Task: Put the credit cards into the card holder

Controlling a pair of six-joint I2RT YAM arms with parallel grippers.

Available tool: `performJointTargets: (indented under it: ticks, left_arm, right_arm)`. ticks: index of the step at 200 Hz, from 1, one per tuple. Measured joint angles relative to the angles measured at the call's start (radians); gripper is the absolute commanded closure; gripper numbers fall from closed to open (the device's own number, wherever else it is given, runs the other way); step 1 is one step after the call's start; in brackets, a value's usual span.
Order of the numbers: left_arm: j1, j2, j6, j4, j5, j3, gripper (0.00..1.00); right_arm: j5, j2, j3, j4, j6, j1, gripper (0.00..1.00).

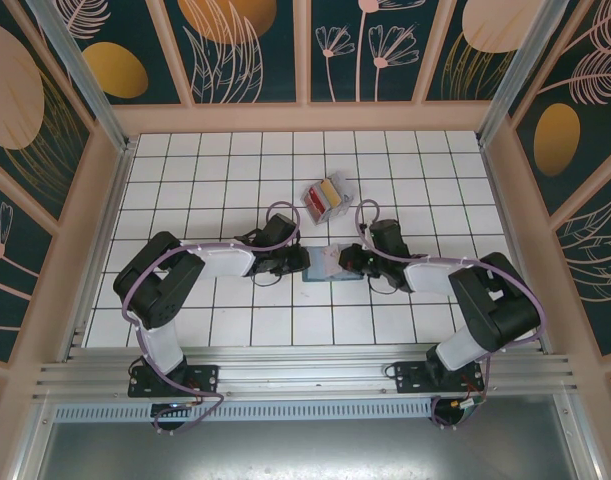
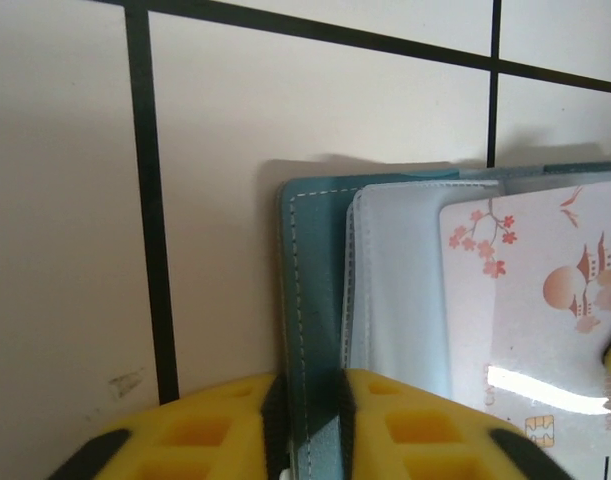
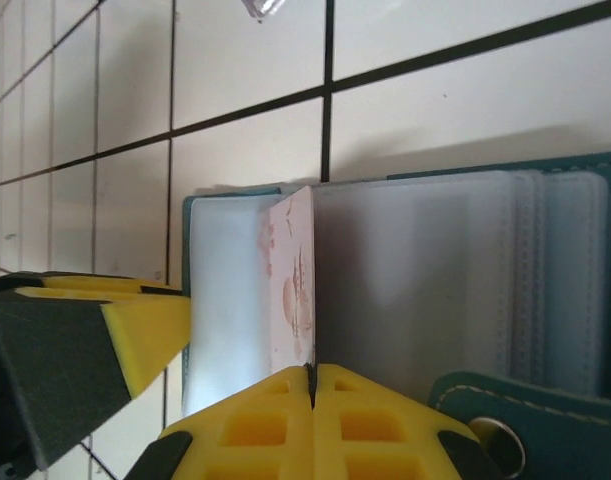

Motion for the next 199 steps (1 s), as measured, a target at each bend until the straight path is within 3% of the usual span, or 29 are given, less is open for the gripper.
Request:
performJointTargets:
  ticks: [64,161,199]
  left_arm:
    - [0.002,0.016,-0.002,0.062,0.01,0.0,0.92]
    - [0.002,0.021,-0.002,0.089,0.014,-0.006,0.92]
    - [0.0,0.012,-0.002,0.097,0.004,-0.014,0.9]
  right_arm:
    - [0.145,0.035,0.082,-0.121,-0.023,0.092,1.0]
    - [0.26,0.077,0.153,-0.208,-0.023,0.165,1.0]
    - [0.272,0.051,0.181,-0.275,-0.042,0.168,0.85]
